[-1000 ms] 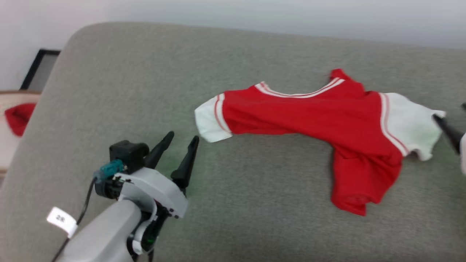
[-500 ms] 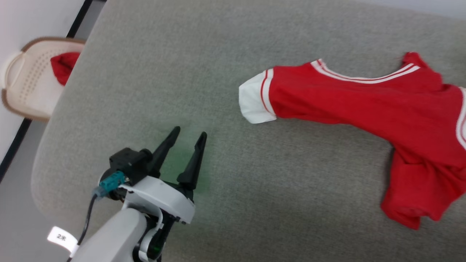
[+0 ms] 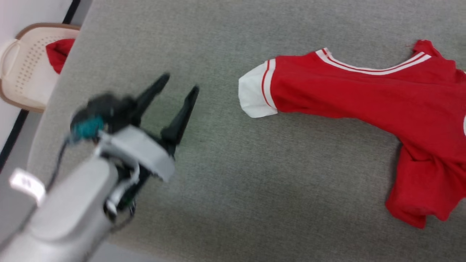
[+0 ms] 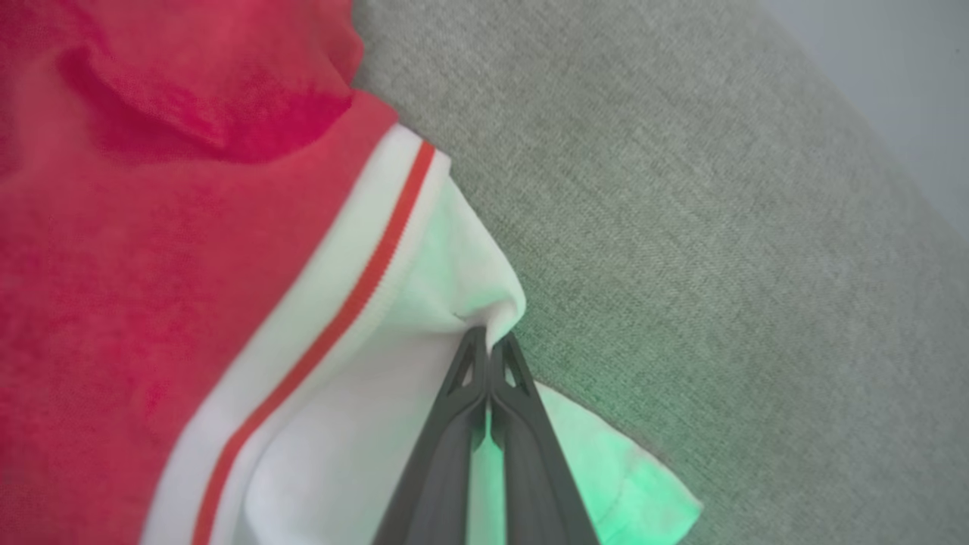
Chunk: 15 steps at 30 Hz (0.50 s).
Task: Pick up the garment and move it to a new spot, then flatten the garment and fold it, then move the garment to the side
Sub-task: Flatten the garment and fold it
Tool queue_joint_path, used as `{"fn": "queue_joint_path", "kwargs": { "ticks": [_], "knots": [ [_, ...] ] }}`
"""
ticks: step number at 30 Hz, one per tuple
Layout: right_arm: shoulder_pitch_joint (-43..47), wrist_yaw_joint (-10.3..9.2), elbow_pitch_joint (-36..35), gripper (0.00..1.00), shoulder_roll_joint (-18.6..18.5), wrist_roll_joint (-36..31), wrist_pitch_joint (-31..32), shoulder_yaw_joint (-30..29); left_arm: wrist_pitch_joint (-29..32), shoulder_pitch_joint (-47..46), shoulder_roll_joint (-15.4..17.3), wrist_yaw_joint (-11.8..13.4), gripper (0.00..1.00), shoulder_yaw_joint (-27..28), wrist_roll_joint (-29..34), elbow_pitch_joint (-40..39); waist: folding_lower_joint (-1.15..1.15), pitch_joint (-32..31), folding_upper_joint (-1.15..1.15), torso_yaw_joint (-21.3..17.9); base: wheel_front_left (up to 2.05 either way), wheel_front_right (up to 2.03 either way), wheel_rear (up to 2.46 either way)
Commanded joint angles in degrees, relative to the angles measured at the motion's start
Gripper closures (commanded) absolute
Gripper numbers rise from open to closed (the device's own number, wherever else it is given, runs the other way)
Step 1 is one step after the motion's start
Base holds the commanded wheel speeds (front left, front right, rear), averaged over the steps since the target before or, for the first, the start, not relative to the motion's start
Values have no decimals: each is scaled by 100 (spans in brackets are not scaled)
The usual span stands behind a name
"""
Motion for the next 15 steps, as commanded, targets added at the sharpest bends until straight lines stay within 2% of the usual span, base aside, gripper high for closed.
{"fn": "queue_joint_path", "kwargs": {
  "ticks": [1,4,7,10,12,15],
  "knots": [
    [21,-8,90,100,66,-12,8,165,239,-337,41,-157,0,-62,37,12,0,44,0,-111,0,0,0],
    [-163,-7,20,100,186,26,-24,326,965,-1038,-85,-560,0,-173,-324,273,0,138,0,-266,0,0,0],
    [-339,-7,-35,100,227,67,-27,475,1796,-1759,-379,-776,0,-306,-1003,828,0,258,0,-393,0,0,0],
    [-554,-8,-75,100,237,119,-61,588,2426,-2469,-546,-832,0,-764,-1178,1412,0,419,0,-512,0,0,0],
    [-687,-9,-90,100,261,168,-84,635,2723,-2728,-725,-831,0,-982,-1681,1716,0,517,0,-580,0,0,0],
    [-860,-9,-126,100,310,182,-87,768,3201,-3133,-580,-825,0,-1495,-1965,2120,0,655,0,-688,0,0,0]
  ]
}}
